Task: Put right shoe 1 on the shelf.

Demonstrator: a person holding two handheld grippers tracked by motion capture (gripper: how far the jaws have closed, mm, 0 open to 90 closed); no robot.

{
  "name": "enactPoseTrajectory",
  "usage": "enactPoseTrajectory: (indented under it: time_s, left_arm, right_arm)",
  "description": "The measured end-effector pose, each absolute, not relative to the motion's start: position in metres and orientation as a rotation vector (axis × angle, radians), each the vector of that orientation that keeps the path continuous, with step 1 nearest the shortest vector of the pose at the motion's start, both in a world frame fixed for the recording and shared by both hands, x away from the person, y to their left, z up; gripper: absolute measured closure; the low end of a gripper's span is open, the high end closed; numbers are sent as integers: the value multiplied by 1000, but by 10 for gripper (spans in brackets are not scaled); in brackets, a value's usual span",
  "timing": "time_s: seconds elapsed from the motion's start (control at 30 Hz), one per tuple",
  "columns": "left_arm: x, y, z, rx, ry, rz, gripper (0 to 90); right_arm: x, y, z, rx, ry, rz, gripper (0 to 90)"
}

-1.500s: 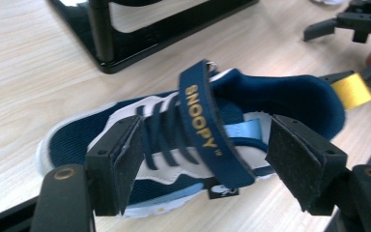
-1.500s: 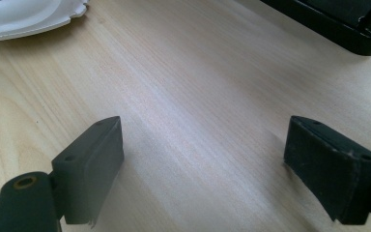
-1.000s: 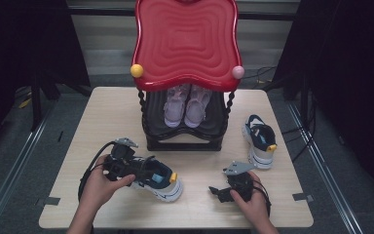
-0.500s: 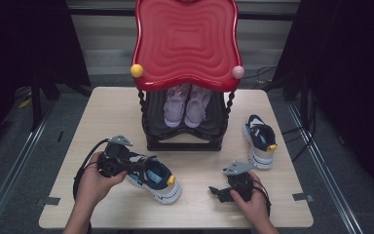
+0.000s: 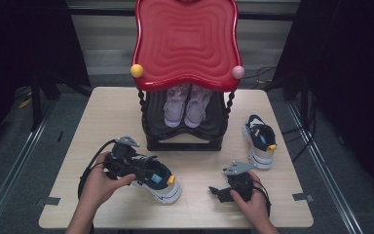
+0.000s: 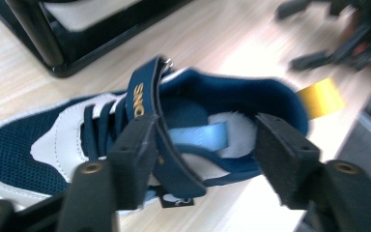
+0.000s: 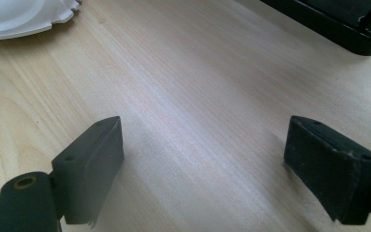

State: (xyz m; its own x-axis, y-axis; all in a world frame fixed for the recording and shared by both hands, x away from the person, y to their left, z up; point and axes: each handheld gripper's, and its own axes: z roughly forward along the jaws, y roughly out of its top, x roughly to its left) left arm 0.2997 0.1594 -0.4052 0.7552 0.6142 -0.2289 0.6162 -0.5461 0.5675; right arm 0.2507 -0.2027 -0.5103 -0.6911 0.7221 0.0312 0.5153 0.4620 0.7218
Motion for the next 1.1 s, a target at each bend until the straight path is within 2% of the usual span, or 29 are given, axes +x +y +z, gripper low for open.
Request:
enactPoseTrajectory:
  time_s: [0.1, 0.2, 0.5, 0.83, 1.1]
  left_arm:
    - [302, 159, -408, 2333, 936, 29, 438]
    - [305, 159, -412, 2332, 952, 4, 419]
    - [312, 162, -415, 2300, 975, -25, 434]
    - [318, 161, -415, 2300, 997, -51, 485]
    - [323, 161, -415, 2270, 1033, -16, 502]
  right_arm:
    - [251, -203, -510, 1059, 2435, 1059, 136]
    - [251, -203, -510, 1060, 2435, 1059, 136]
    - [251, -203, -510, 1059, 2435, 1059, 136]
    - [251, -203, -510, 1060, 2435, 1059, 136]
    - [251, -203, -510, 1060, 2435, 1059, 136]
